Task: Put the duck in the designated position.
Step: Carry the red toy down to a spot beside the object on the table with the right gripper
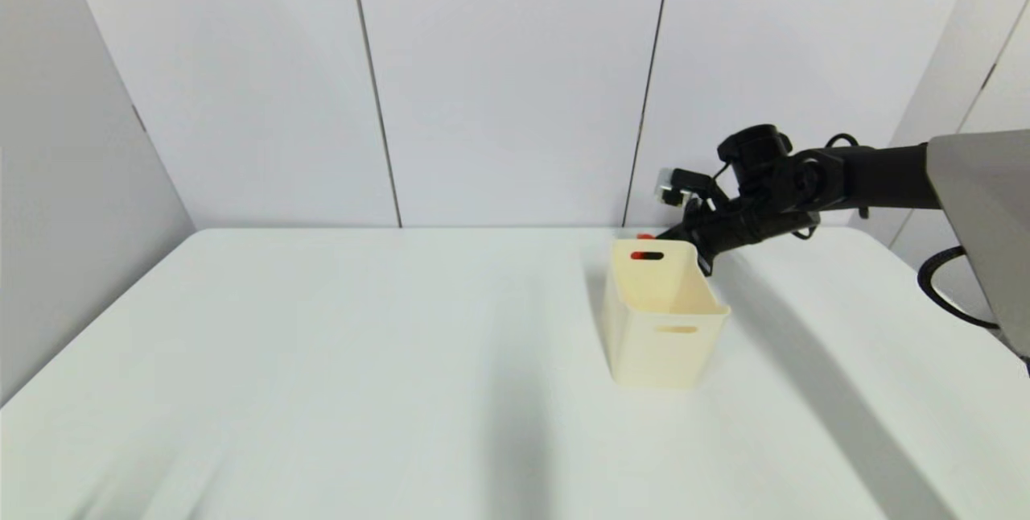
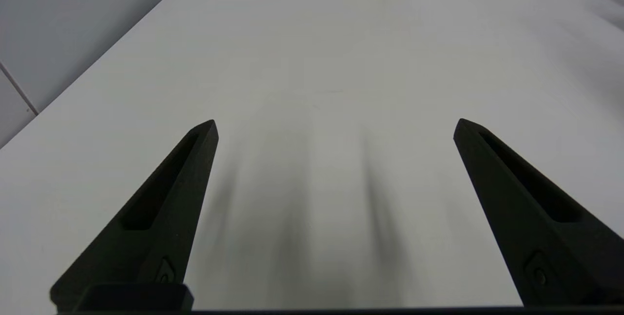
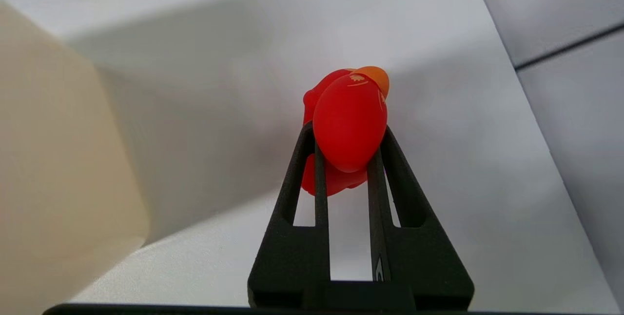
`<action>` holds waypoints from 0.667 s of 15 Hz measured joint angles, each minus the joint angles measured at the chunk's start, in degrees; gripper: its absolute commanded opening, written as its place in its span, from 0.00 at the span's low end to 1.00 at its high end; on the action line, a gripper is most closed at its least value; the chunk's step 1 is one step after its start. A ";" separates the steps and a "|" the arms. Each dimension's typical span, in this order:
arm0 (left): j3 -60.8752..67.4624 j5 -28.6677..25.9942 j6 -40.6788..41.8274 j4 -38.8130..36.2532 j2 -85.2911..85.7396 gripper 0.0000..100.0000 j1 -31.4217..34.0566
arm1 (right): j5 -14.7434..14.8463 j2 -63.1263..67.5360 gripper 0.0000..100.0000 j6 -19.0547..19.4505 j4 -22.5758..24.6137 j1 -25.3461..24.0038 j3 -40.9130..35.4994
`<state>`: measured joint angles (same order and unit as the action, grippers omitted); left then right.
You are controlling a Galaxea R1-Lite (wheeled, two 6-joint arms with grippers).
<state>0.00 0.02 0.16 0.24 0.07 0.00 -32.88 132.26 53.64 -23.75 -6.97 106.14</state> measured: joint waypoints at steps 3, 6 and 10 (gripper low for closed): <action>0.00 0.00 0.02 0.02 0.00 1.00 0.00 | -0.13 0.07 0.00 0.24 -0.37 -0.16 0.09; 0.00 -0.02 0.00 0.02 0.00 1.00 0.00 | -0.22 0.38 0.00 0.88 -0.45 -0.18 0.22; 0.00 0.00 0.02 0.02 0.00 1.00 0.00 | -0.57 0.62 0.00 1.60 -0.52 -0.51 0.30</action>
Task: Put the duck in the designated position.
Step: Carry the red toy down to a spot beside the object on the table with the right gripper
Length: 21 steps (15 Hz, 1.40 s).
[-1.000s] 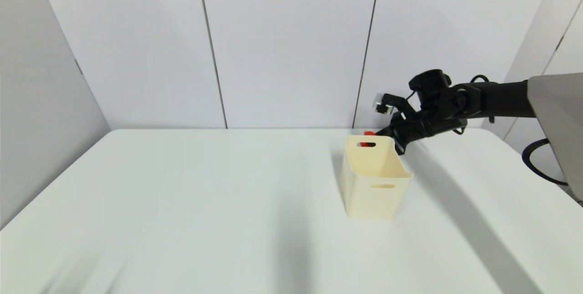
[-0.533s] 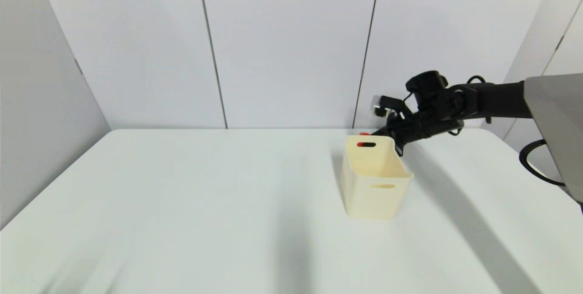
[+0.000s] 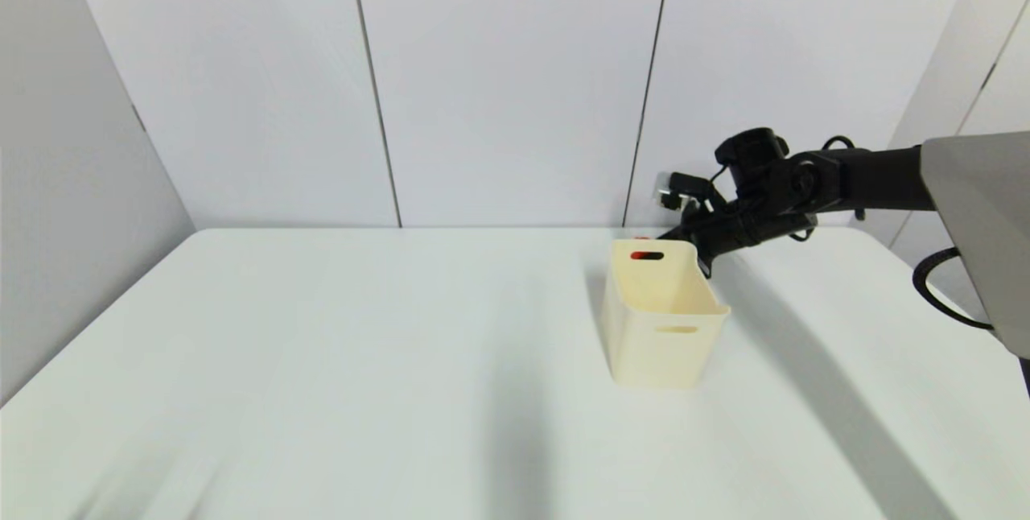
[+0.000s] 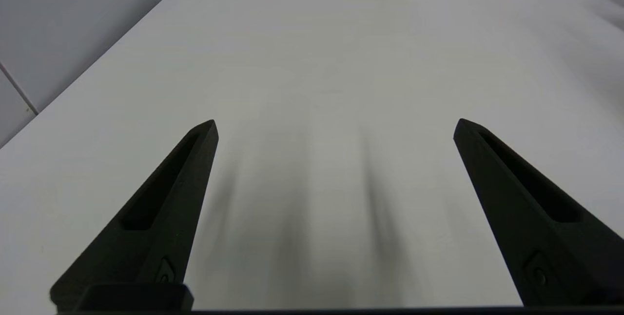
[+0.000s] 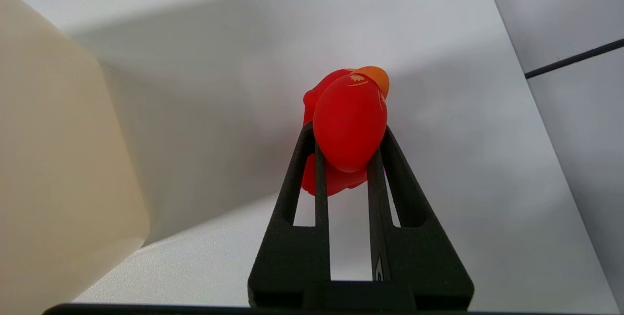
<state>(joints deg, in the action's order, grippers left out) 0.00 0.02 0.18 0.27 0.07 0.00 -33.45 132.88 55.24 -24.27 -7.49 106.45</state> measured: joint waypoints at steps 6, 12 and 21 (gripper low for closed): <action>0.00 -0.02 0.00 0.00 0.00 1.00 0.00 | -1.90 0.41 0.00 2.12 -0.52 -0.74 0.02; 0.00 -0.02 0.00 0.00 0.00 1.00 0.00 | -2.27 0.72 0.00 2.78 -0.54 -0.91 0.52; 0.00 -0.02 0.00 -0.02 0.00 1.00 0.00 | -3.67 1.27 0.00 2.84 -0.54 -0.74 1.33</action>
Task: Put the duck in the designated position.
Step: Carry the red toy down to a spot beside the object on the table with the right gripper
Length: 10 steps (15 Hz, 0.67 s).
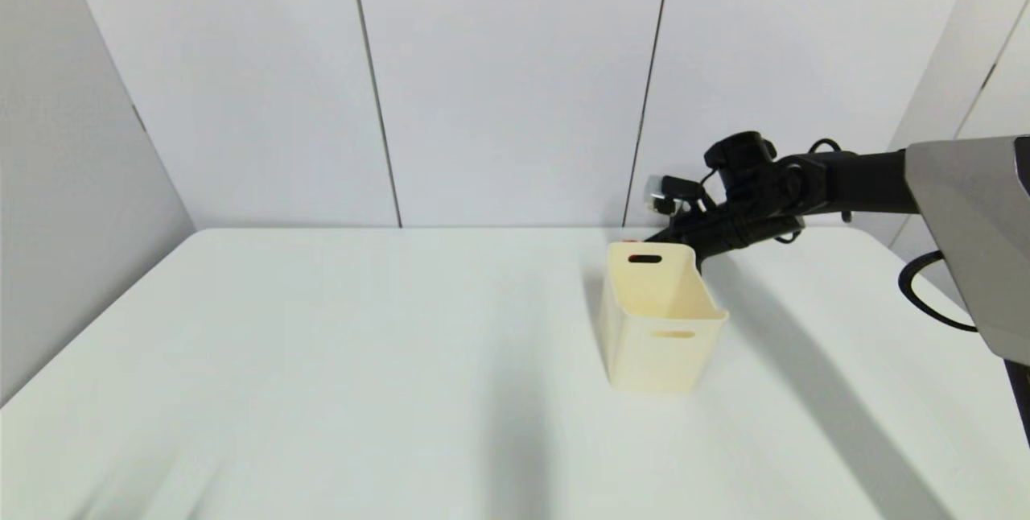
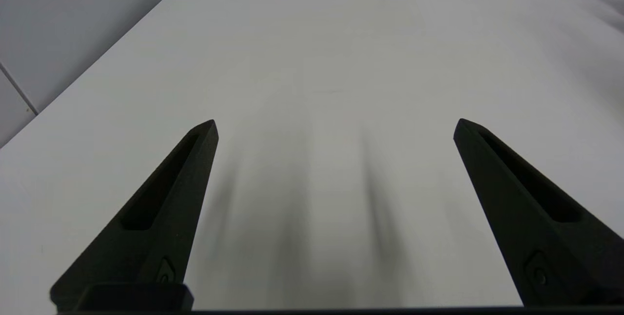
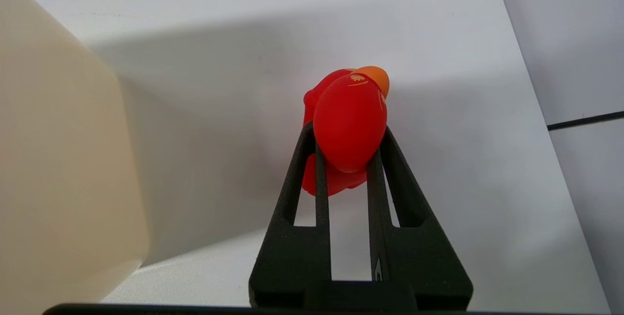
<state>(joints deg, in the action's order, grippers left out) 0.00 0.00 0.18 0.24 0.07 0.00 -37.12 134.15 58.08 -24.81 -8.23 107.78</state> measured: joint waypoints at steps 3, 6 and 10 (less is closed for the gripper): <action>0.00 0.00 0.00 0.00 0.00 1.00 0.00 | -0.33 0.15 0.00 0.13 0.00 0.00 0.07; 0.00 0.00 0.00 0.00 0.00 1.00 0.00 | -1.13 0.44 0.00 0.83 -0.02 0.07 0.27; 0.00 0.02 0.00 0.02 0.00 1.00 0.00 | -1.22 0.83 0.00 0.88 0.00 0.16 0.96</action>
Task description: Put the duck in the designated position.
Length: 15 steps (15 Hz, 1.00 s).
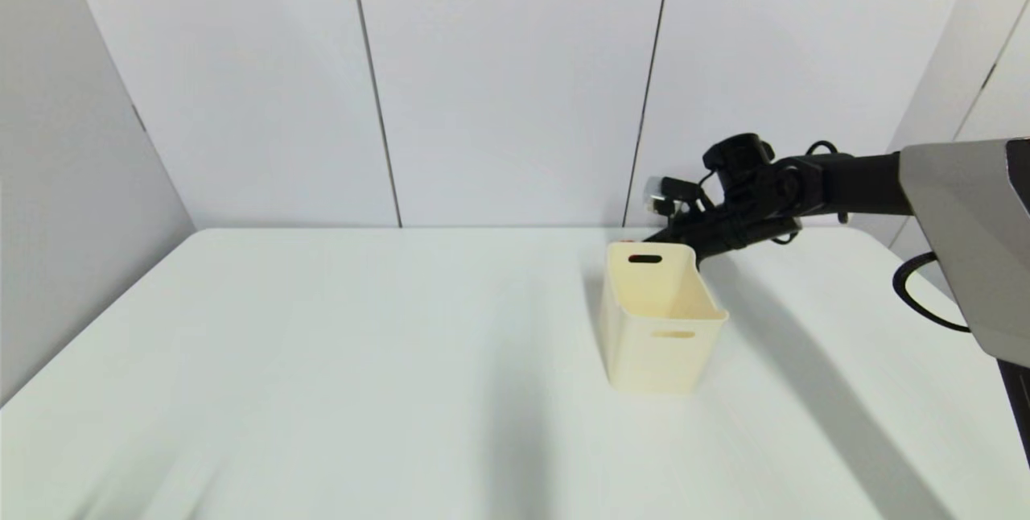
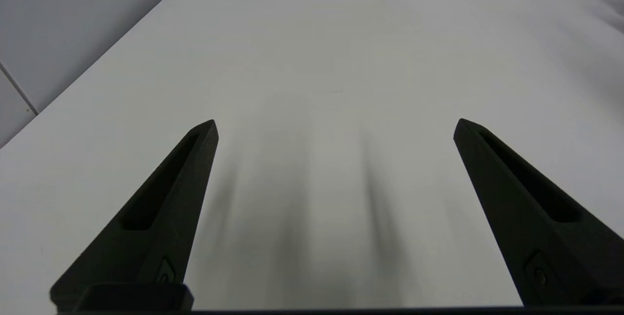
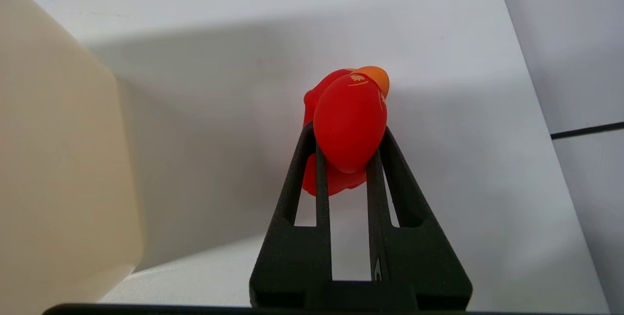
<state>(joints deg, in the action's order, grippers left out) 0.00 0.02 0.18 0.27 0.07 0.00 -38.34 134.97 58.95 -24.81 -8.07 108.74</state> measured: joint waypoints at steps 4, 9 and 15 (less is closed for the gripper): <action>0.00 -0.02 0.00 0.00 0.00 1.00 0.00 | -0.49 0.37 1.00 0.46 -0.10 0.11 0.63; 0.00 -0.02 0.00 0.00 0.00 1.00 0.00 | -0.77 0.45 1.00 0.48 0.00 0.11 0.74; 0.00 -0.02 0.00 0.00 0.00 1.00 0.00 | -0.27 0.48 1.00 -0.20 -0.07 1.18 2.08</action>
<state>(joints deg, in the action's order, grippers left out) 0.00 0.00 0.18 0.27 0.07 0.00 -38.61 135.45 58.76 -24.88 -6.89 110.82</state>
